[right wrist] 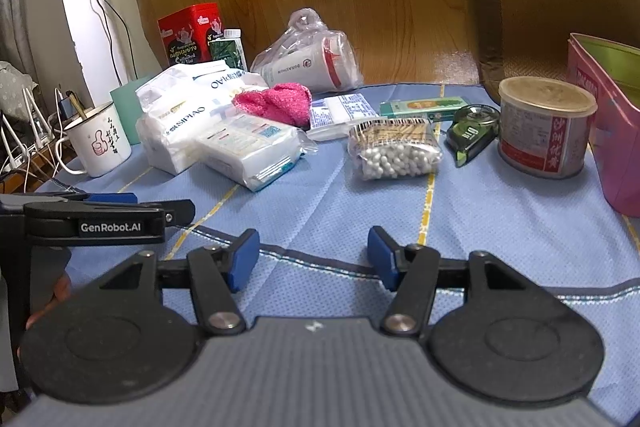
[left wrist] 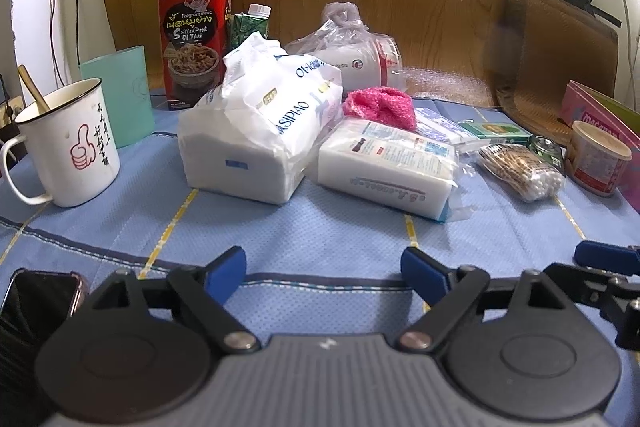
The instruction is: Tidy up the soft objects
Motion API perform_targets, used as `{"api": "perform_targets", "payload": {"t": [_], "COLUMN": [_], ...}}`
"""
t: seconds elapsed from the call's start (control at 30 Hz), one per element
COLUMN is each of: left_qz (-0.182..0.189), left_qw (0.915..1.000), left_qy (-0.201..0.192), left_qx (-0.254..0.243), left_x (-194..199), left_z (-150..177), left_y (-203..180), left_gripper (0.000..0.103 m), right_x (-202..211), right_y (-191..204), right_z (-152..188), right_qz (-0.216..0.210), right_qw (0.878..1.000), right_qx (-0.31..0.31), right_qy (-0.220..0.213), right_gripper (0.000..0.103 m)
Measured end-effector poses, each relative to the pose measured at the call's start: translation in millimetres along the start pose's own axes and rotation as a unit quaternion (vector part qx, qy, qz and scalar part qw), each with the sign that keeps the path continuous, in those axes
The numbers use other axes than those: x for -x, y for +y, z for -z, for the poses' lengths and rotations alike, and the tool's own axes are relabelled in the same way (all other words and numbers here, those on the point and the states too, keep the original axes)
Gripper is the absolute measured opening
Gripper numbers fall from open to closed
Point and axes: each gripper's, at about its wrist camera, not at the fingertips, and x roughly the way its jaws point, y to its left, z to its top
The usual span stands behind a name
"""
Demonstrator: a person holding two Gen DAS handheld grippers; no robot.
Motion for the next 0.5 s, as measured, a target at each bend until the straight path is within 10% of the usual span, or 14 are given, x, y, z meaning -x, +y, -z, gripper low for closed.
{"api": "perform_targets", "payload": {"t": [0.5], "left_qz": [0.019], "left_qw": [0.9996], "left_qy": [-0.004], "left_qx": [0.019], "left_x": [1.7], "left_z": [0.0], "left_y": [5.6], "left_gripper": [0.092], "right_x": [-0.5], "right_y": [2.0], "right_z": [-0.5], "right_qz": [-0.004], "right_qw": [1.0], "right_qx": [0.016], "right_qy": [0.008], "right_gripper": [0.068]}}
